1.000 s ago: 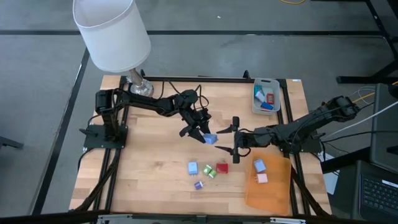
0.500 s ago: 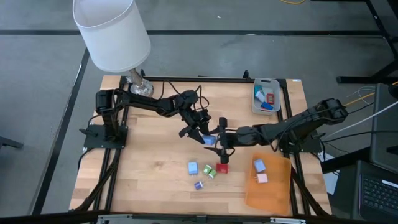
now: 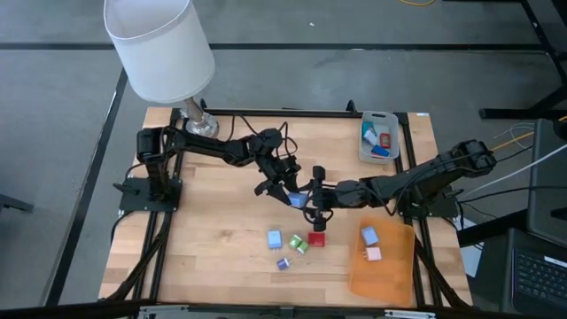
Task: Pick & Place Office items
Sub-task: Put the top light blue charger adapter into the orange bin
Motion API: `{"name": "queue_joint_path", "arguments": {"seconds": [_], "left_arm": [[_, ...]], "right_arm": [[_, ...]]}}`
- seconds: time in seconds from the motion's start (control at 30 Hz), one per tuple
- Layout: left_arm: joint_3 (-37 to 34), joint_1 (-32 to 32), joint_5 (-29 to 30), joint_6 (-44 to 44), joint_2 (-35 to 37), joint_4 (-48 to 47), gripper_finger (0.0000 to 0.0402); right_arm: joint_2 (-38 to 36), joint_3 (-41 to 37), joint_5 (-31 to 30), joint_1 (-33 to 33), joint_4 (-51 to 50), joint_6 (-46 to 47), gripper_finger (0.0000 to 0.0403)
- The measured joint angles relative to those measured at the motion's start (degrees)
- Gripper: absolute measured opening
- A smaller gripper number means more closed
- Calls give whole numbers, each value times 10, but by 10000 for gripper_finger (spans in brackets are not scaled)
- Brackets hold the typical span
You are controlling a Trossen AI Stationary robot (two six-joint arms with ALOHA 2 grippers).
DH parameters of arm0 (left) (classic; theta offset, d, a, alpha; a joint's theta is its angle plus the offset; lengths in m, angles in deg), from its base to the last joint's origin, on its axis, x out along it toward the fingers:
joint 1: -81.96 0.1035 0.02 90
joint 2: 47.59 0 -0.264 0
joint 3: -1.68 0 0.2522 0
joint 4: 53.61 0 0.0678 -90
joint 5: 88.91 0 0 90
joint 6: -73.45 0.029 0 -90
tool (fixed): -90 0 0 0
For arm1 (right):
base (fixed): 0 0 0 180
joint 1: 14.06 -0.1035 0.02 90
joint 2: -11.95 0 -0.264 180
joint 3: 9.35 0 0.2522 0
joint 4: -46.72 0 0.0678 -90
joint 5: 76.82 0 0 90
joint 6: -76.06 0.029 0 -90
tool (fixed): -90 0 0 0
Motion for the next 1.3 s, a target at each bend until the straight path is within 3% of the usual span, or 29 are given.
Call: {"name": "queue_joint_path", "arguments": {"seconds": [0.2, 0.5, 0.7, 0.83, 1.13, 1.3], "left_arm": [[0, 0, -10, -9, -8, 0, 201], [0, 12, -3, 6, -11, 12, 202], [1, 35, 20, 68, -10, 27, 271], [1, 52, 21, 85, -9, 34, 285], [1, 102, 65, 122, -5, 31, 264], [1, 124, 66, 150, -5, 32, 259]], "right_arm": [[0, -1, -1, 0, -3, -27, 142], [-4, -1, -31, -7, -20, -40, 143], [-40, -2, -79, -20, -86, -7, 136], [-73, -2, -103, -25, -159, 27, 118], [-106, -2, -156, -81, -356, 215, 123], [-108, -2, -110, -128, -506, 421, 122]]}}
